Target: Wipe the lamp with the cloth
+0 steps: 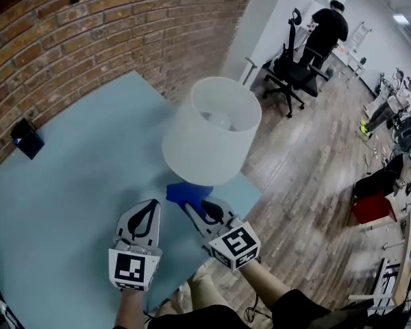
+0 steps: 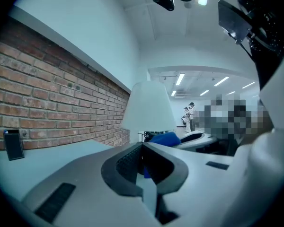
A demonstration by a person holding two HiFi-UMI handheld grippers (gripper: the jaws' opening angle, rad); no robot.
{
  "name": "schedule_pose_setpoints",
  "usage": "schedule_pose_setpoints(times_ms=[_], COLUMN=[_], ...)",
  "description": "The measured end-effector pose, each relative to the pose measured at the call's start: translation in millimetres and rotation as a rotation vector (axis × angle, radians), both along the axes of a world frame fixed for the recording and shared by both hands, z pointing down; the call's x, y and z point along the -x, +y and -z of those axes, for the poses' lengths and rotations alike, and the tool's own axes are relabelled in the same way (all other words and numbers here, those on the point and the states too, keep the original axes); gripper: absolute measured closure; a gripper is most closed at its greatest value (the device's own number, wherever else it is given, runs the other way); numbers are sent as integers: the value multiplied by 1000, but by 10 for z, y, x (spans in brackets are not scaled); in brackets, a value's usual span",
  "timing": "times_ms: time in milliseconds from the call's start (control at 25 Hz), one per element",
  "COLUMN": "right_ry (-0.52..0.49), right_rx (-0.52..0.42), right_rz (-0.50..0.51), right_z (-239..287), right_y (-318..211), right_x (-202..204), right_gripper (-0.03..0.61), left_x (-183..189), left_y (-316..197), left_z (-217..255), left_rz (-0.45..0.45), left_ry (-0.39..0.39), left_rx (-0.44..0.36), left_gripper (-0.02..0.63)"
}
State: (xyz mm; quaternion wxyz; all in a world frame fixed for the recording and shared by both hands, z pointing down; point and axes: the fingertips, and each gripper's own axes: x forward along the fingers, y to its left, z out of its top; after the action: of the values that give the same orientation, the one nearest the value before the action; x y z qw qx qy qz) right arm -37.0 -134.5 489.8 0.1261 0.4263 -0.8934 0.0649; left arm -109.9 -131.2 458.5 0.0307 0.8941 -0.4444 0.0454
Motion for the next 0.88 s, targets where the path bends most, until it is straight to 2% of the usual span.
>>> schedule_pose_setpoints(times_ms=[200, 320, 400, 480, 640, 720, 800, 880], right_ry=[149, 226, 222, 221, 200, 140, 83, 44], right_rx=[-281, -344, -309, -233, 14, 126, 204, 204], right_rz=[-115, -172, -211, -224, -192, -149, -64, 7], right_z=[-25, -177, -310, -487, -953, -1072, -1102, -991], right_y=[-449, -701, -837, -922, -939, -871, -734, -565], right_x=[-59, -128, -210, -243, -230, -191, -125, -133], right_gripper=[517, 517, 517, 517, 517, 517, 517, 517], left_x=[52, 63, 77, 113, 149, 126, 77, 6], left_y=[-57, -63, -50, -23, 20, 26, 16, 6], left_z=[-181, -213, -238, -280, -372, -391, -402, -404], left_rz=[22, 27, 31, 39, 47, 48, 42, 32], left_ry=[3, 13, 20, 21, 1, -7, -8, -1], left_rx=[-18, -23, -18, -5, 19, 25, 32, 44], left_gripper=[604, 604, 604, 604, 604, 604, 604, 604])
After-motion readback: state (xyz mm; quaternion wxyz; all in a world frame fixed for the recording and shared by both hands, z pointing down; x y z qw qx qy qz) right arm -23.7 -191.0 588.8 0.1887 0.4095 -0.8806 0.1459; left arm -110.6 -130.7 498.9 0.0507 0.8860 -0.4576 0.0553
